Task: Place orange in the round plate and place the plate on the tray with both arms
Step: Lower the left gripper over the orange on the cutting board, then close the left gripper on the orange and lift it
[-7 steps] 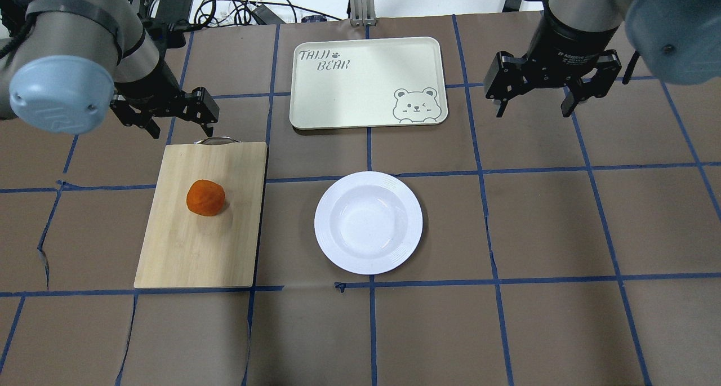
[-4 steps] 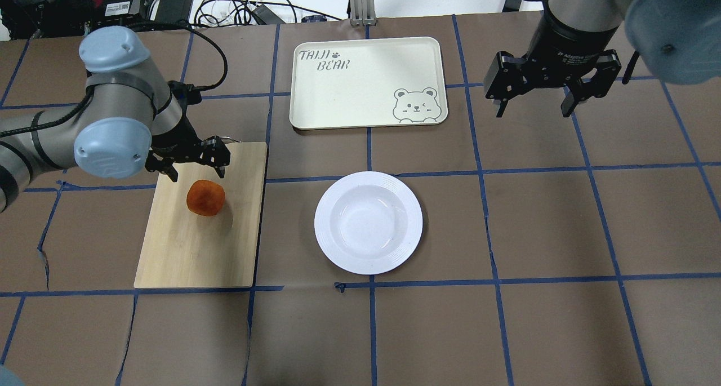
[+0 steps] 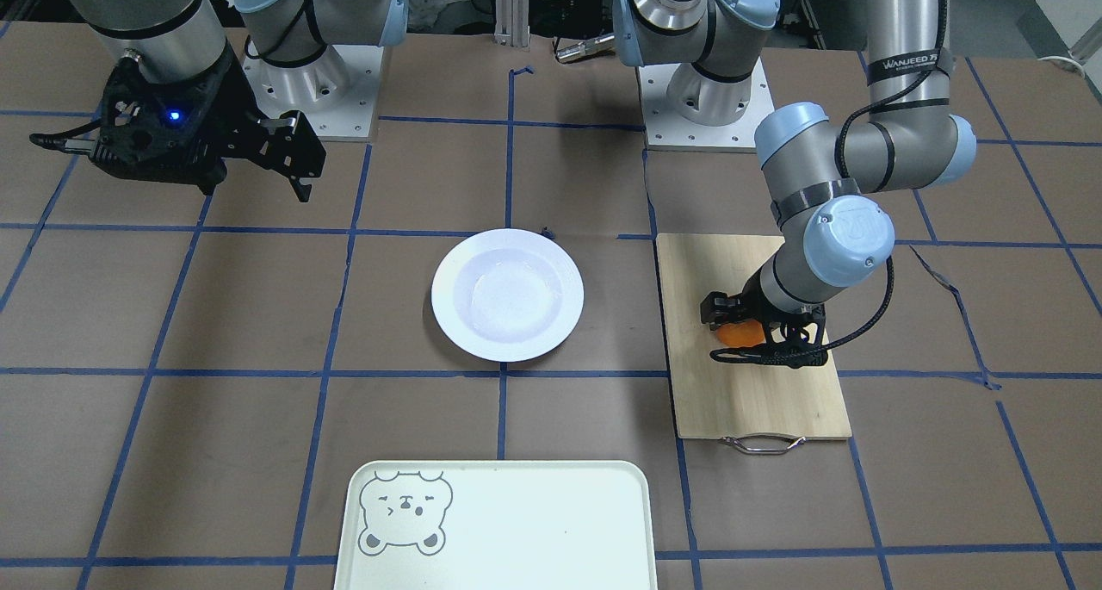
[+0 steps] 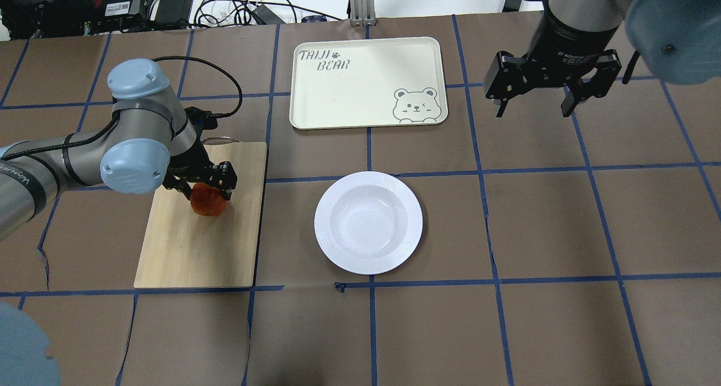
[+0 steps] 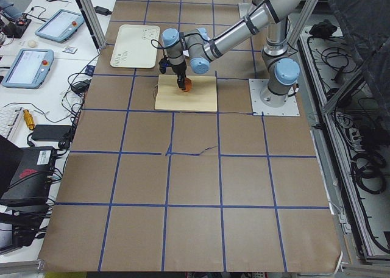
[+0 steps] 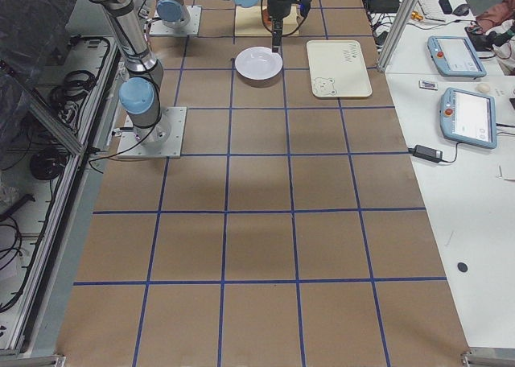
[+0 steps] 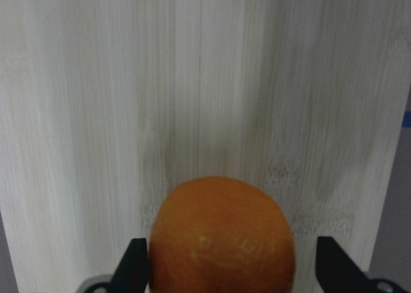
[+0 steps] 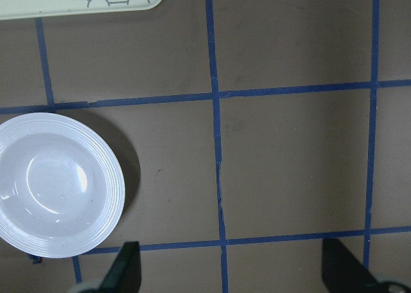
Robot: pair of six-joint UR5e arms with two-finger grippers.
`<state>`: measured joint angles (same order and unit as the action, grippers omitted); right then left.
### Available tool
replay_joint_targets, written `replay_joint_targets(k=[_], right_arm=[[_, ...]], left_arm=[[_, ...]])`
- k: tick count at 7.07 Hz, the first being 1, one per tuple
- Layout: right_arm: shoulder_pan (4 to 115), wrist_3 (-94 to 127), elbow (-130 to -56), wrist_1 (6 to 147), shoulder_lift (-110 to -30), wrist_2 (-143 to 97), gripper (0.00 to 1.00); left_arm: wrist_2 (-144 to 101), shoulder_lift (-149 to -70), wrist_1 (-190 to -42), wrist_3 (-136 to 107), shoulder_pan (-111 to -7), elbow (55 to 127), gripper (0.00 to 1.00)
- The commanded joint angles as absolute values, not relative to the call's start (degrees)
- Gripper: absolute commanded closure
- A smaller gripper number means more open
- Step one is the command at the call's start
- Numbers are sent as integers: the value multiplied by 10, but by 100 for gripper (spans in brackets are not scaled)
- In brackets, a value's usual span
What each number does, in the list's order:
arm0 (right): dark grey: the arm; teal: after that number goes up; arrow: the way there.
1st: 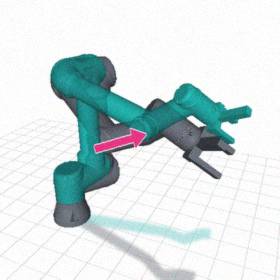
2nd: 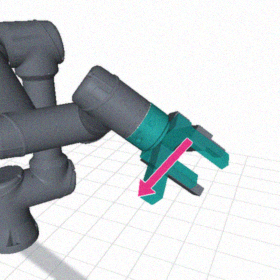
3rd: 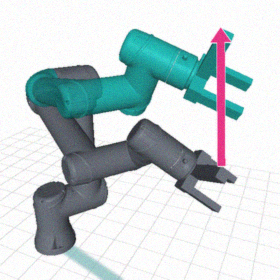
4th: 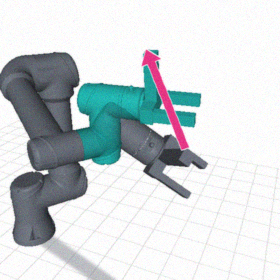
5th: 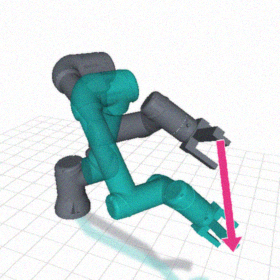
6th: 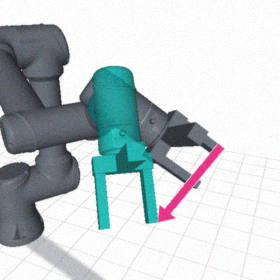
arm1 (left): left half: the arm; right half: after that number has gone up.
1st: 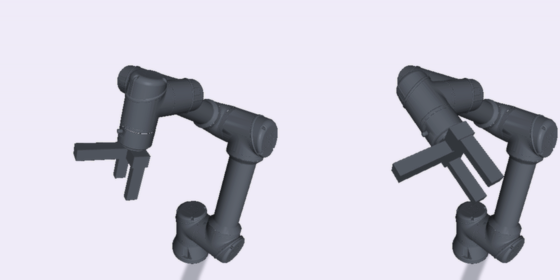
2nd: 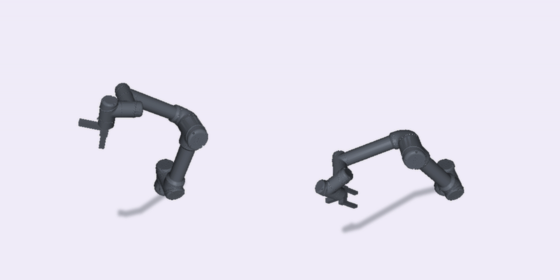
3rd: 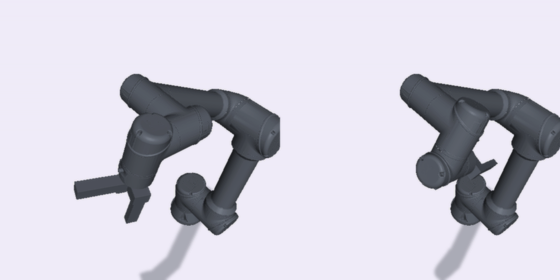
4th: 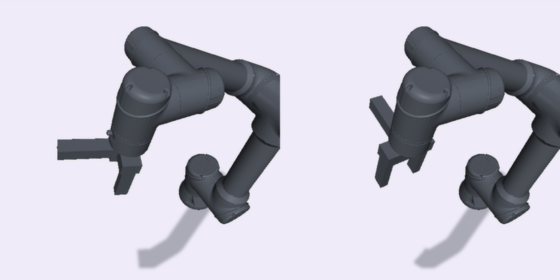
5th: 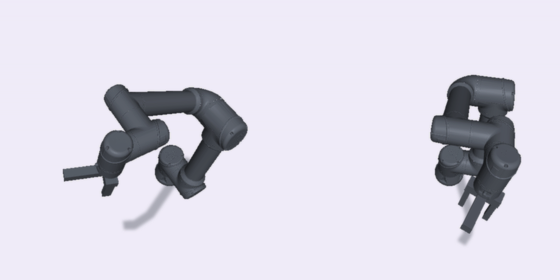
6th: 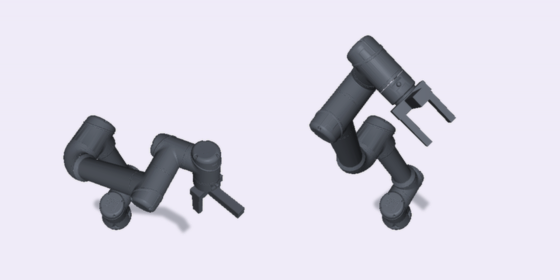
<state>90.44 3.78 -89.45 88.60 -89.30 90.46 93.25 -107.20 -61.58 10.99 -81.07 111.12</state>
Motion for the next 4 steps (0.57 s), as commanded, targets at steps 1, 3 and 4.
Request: replay_joint_targets(k=[1, 3, 4], right_arm=[[904, 38, -895, 886, -893, 905, 0], [904, 38, -895, 886, -893, 905, 0], [904, 38, -895, 886, -893, 905, 0]], left_arm=[[949, -1058, -631, 110, -819, 1105, 99], [900, -1044, -680, 31, -872, 1073, 99], [862, -1054, -707, -76, -920, 1044, 99]])
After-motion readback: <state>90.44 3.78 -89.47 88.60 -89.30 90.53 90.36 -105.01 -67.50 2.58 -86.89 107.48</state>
